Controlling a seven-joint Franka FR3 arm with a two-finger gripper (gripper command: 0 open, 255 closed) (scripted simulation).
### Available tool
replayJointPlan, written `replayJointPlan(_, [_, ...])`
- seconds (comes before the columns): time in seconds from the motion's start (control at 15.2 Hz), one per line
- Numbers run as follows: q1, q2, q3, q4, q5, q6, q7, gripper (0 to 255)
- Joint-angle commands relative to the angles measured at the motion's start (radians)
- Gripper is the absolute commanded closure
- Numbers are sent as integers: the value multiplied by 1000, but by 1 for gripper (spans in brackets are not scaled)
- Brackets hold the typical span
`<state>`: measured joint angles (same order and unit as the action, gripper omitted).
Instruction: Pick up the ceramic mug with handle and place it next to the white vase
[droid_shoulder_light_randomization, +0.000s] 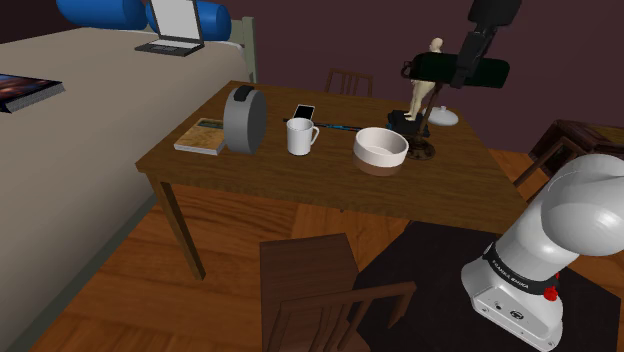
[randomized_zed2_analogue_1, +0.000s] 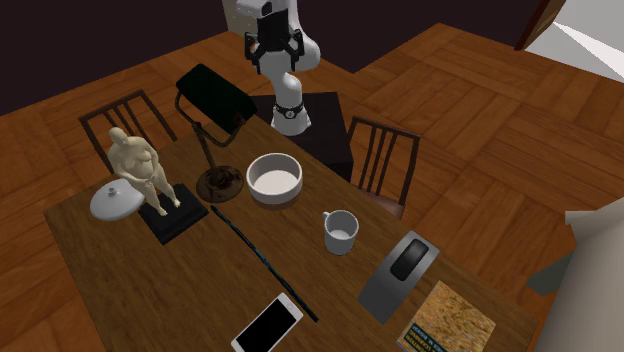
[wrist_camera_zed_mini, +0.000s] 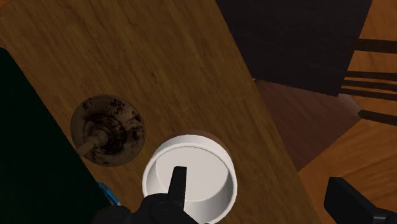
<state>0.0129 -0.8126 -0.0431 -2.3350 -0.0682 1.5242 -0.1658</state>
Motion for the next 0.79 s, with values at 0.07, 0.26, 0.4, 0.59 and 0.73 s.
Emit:
replayJointPlan(0.07, [4, 27, 8, -2, 6, 28, 11, 0])
replayJointPlan(0.26, [16, 113, 33, 1, 22, 110, 41, 0])
replayJointPlan(0.4, [23, 174, 49, 10, 30, 163, 61, 0])
replayJointPlan(0.59, [33, 271, 72, 33, 38, 236, 90, 0])
replayJointPlan(0.73, [38, 339, 87, 55, 42, 282, 109, 0])
